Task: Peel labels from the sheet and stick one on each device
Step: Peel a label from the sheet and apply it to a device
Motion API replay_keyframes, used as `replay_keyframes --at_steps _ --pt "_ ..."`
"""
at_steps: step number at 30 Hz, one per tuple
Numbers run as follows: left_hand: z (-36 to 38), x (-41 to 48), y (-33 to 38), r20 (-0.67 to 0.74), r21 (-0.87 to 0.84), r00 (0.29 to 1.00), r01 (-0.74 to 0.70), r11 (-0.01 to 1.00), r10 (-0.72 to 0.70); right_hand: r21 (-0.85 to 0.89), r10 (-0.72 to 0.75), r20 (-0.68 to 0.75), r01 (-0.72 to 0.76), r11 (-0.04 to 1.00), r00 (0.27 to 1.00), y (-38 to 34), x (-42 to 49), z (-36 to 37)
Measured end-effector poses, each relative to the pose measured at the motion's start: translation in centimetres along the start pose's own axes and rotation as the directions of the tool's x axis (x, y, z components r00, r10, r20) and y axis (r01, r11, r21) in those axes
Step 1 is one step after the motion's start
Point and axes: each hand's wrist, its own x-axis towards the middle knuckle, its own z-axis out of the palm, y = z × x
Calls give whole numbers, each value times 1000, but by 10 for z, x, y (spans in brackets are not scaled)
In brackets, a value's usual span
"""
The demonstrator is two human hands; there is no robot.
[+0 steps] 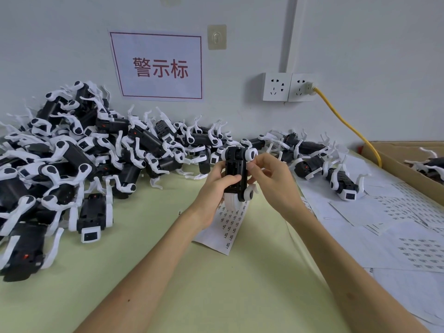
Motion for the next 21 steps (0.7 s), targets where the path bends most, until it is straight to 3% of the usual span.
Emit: replay_keyframes --at_steps 21 --pt "2 -2 0 20 -35 997 -71 997 72 86 31 -31 -28 996 999 5 2 2"
